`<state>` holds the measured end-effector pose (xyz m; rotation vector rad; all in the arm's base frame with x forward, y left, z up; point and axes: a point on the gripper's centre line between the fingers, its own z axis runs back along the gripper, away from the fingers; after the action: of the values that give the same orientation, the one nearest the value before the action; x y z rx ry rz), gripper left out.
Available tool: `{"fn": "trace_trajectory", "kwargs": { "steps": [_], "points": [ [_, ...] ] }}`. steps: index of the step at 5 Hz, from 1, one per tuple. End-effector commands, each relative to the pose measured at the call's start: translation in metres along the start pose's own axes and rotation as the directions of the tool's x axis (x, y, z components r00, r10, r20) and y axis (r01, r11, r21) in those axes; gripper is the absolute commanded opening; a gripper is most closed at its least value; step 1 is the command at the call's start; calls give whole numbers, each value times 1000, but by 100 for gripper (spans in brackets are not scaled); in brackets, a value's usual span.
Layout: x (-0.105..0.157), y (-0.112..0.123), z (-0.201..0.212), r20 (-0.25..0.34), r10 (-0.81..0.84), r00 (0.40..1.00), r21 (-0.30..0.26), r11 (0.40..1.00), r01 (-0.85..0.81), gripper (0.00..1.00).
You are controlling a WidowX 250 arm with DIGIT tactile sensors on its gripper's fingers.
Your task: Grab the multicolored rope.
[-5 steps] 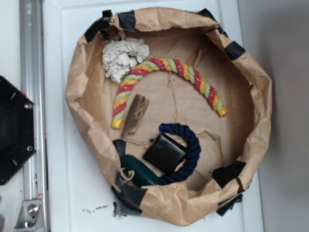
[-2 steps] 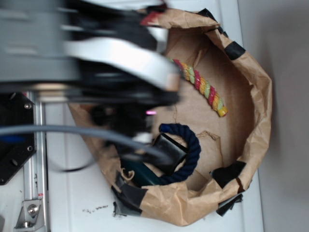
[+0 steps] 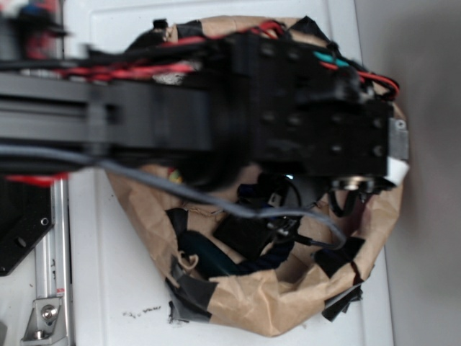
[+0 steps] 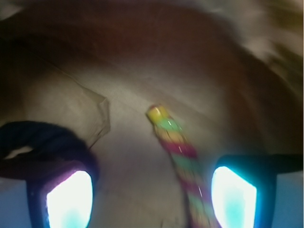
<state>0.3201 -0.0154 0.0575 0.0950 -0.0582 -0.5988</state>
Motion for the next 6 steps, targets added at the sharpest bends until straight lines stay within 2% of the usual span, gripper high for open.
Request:
{"fn": "trace_trajectory", "kwargs": {
  "steps": [1,2,3,4,5,6],
  "points": [
    [9,1,-18,-38,-62,997,10,998,63,100],
    [-5,32,-11,13,-42,999,-14,999,42,100],
    [-10,46,-15,26,-35,999,-52,998,36,100],
    [-7,43,-32,-39,-52,998,-44,998,50,100],
    [-1,31,-53,-162,-37,986,12,999,40,100],
    [-5,17,-63,-218,44,975,153,988,-10,0]
  ]
}}
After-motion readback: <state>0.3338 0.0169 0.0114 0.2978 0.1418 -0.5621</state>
